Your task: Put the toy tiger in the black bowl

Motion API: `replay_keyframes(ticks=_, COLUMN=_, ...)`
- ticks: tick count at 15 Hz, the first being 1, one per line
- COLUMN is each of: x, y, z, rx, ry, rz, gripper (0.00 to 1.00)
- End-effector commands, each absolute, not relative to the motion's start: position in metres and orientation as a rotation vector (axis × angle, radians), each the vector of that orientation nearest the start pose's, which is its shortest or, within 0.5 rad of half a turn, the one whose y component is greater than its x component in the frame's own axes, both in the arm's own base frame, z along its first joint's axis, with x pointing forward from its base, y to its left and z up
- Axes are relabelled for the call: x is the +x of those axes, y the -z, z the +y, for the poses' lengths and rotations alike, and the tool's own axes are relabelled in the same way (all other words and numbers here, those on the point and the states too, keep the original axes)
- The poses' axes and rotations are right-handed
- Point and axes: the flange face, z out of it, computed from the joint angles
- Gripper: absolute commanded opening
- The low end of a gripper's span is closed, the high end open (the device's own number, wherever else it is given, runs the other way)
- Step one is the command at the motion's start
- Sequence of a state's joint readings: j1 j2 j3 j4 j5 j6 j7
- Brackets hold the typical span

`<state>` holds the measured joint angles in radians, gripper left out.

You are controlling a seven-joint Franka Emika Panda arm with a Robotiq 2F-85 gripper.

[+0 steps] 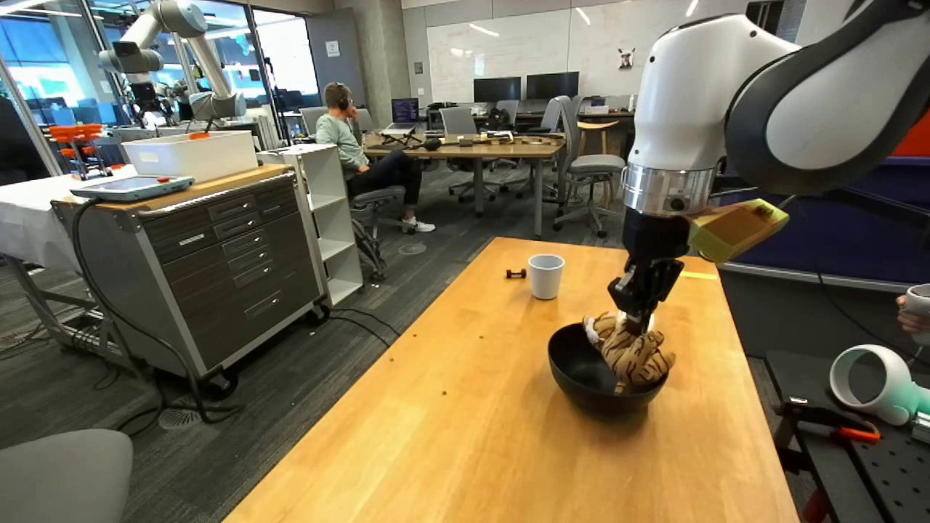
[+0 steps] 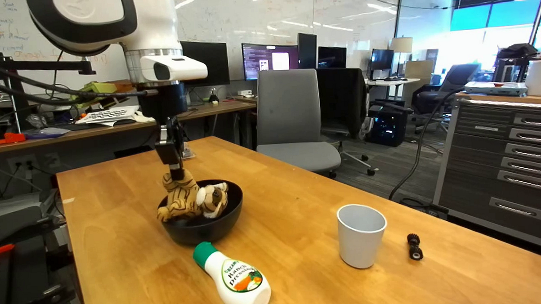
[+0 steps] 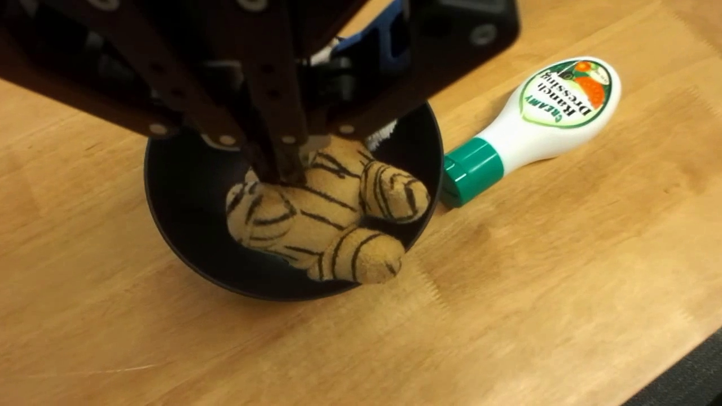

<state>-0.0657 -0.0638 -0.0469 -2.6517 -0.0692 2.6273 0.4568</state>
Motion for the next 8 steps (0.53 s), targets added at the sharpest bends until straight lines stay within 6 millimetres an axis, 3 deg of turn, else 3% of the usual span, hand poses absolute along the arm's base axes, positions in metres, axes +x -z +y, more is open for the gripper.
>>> replay_keyframes(ticks=1, x=0.4302, y=-0.2603, z=-0.0423, rx=-3.068, ry=0.098, rz=0.809, gripper=0.02)
replay_keyframes(ticks=4, x=0.433, y=-0.2576, z=-0.0447, rx=-3.065, ry=0.107, rz=0.824, gripper=0.03)
replay_keyframes(ticks=5, x=0.4339, y=-0.2574, z=-0.0453, rx=-3.063, ry=0.11, rz=0.829, gripper=0.31)
replay_keyframes(ticks=7, x=0.4356, y=-0.2577, z=-0.0461, rx=-3.059, ry=0.115, rz=0.838, gripper=0.36)
replay_keyframes(ticks=8, x=0.4366, y=-0.2581, z=-0.0463, rx=-3.057, ry=0.121, rz=0.841, gripper=0.46)
